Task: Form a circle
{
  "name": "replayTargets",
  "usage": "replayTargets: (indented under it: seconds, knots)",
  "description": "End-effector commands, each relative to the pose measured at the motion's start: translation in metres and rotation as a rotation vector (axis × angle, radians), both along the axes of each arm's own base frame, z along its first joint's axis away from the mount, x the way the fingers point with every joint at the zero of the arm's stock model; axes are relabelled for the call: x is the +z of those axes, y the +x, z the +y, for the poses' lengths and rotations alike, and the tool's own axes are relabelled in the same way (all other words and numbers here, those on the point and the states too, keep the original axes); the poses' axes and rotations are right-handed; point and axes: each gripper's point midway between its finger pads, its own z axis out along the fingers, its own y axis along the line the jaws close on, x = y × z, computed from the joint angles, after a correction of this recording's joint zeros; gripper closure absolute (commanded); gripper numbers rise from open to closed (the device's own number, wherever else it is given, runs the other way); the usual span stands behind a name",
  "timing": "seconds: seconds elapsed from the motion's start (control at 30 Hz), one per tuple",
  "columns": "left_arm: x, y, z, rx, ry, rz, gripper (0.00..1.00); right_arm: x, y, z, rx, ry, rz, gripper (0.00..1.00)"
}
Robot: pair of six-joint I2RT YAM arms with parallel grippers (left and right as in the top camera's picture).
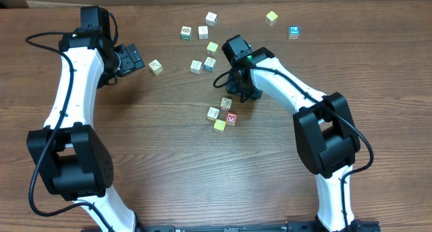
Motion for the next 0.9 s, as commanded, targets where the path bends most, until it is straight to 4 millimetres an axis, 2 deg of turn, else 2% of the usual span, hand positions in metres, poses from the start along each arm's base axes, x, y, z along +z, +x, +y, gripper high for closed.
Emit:
replayTargets:
  seconds: [0.0,0.2,0.53,0.87]
  knots:
    - [0.002,0.005,-0.002,0.004,-0.008,-0.012,0.0,0.01,0.0,0.005,0.004,0.035,-0.012,0.56]
    - [0.002,0.005,-0.002,0.004,-0.008,-0.012,0.01,0.009,-0.005,0.015,0.018,0.09,0.019,0.56]
    - [0.002,0.005,-0.002,0.004,-0.008,-0.012,0.0,0.007,-0.014,0.01,0.016,0.073,0.057,0.55]
    - [0.002,0.005,-0.002,0.004,-0.008,-0.012,0.01,0.008,-0.013,0.014,0.023,0.078,0.045,0.51]
